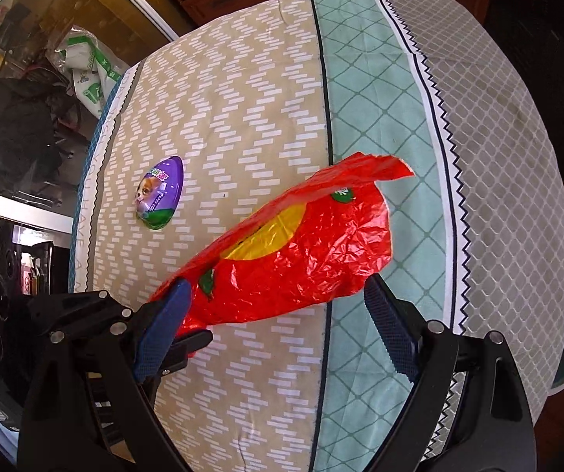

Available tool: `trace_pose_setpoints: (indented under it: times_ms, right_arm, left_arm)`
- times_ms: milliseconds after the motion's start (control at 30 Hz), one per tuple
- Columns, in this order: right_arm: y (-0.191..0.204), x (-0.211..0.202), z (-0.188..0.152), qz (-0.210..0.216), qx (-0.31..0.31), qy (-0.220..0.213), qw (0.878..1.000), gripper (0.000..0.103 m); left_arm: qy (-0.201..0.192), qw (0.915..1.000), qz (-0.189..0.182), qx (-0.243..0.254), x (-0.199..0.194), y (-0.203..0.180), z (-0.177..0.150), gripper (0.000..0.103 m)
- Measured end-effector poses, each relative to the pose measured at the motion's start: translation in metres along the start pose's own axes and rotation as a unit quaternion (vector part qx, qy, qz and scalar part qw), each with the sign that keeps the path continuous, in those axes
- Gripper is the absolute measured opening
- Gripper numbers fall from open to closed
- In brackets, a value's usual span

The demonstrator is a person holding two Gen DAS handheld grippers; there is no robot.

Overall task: Collect trash
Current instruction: 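Return to the table and grasp the red snack wrapper with the left tool, then grasp the purple chocolate egg with the right tool while the left tool holds the wrapper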

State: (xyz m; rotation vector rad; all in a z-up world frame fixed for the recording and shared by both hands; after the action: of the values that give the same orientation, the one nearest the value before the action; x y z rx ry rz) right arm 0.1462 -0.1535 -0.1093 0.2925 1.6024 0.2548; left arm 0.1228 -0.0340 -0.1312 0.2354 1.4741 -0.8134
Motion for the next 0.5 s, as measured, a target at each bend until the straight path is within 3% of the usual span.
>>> trace_pose_setpoints:
  times_ms: [100,233,400,500]
  right_arm:
    - [-0.003,-0.002,-0.002,0.014,0.006,0.001,1.0,0.085]
    - [-0.015,-0.013,-0.009,-0.011,0.002,-0.005,1.0,0.085]
    - [-0.027,-0.026,-0.018,-0.03,0.012,-0.019,0.999,0.085]
    - [-0.024,-0.029,-0.018,-0.035,0.009,-0.022,0.999,0.085]
  left_arm:
    - [0.0,0.9998,0.005,-0.019,0.001,0.004,-0.005,0.019]
    - [-0.011,0.9982,0.028,-0.052,-0.011,0.02,-0.017,0.021]
    - [-0.034,0.9979,0.036,-0.041,-0.037,0.019,-0.028,0.055]
    - [-0.032,0.9969,0.056,-0.045,-0.041,0.027,-0.028,0.055]
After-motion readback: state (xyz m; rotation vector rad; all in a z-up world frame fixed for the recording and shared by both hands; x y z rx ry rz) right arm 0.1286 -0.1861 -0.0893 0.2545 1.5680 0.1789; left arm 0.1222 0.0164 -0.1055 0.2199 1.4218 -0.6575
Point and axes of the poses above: each gripper's, at about its wrist camera, not at the fingertips, and x roughly the way its jaws point, y to its left, z to its top, the point moved 4 cm from there along x, roughly the way its jaws point, and after that the axes turned 15 degrees about y, right-handed, at the moved point
